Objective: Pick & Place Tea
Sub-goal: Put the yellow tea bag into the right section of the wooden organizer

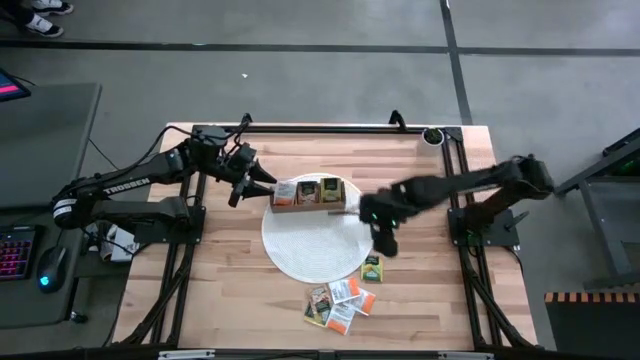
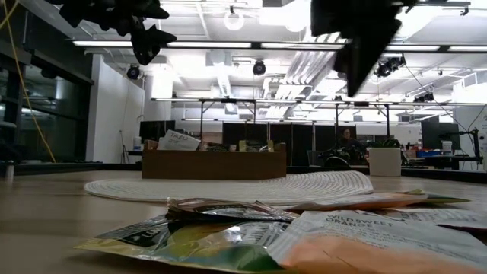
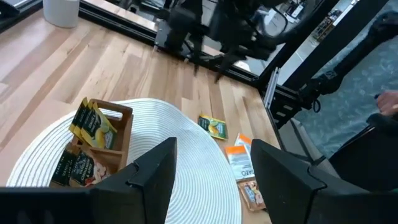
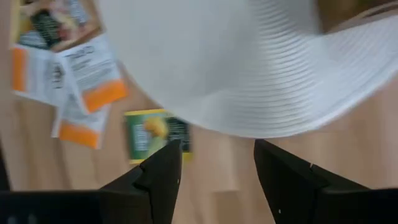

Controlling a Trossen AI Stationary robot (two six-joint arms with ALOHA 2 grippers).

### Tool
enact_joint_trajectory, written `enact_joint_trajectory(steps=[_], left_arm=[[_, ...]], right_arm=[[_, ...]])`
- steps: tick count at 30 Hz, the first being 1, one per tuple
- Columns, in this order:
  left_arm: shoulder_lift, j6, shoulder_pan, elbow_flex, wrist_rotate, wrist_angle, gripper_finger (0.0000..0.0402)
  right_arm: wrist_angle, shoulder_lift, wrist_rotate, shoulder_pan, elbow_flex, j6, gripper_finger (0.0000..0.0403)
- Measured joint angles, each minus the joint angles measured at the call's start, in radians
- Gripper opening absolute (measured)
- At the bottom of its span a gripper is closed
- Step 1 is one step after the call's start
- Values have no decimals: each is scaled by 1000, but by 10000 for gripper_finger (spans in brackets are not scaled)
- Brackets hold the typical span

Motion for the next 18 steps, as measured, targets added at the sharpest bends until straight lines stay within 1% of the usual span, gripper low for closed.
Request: enact_joint_trajectory(steps=[3, 7, 12, 18], left_arm=[[0, 3, 0, 0, 0, 0, 204], [0, 3, 0, 0, 0, 0, 204], [0, 3, 0, 0, 1, 0, 204], [0, 0, 0, 0, 1, -3, 204]], right_arm=[[142, -52, 6, 81, -127, 90, 197], [290, -52, 10, 170, -236, 188, 197], [337, -24, 44, 239, -311, 290, 197], [392, -20, 64, 256, -347, 360, 197]])
